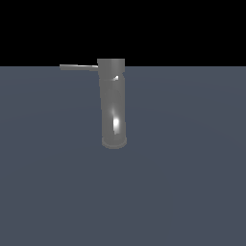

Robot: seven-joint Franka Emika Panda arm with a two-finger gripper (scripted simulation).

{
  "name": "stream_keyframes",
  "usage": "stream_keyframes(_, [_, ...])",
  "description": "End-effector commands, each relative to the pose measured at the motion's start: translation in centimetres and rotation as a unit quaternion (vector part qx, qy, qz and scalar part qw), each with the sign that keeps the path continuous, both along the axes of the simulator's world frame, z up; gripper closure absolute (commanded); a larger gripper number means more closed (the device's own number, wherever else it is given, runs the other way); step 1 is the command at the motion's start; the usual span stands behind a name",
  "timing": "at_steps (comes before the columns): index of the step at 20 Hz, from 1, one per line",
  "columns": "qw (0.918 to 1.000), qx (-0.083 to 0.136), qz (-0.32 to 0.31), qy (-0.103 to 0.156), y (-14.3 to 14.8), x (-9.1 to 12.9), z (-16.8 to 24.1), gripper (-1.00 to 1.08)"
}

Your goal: Turn on the faucet by rotating a designated handle.

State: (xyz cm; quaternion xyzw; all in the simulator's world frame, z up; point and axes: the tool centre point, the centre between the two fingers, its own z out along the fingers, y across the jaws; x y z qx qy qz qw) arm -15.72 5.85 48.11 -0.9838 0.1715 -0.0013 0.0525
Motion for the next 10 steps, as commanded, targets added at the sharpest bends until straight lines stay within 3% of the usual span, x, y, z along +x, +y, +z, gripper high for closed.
stream_keyframes(1, [0.9995, 0.006, -0.030, 0.006, 0.5, 1.3, -0.7, 1.08])
stream_keyframes(10, [0.9898, 0.016, -0.138, 0.030, 2.3, 6.0, -3.6, 1.08])
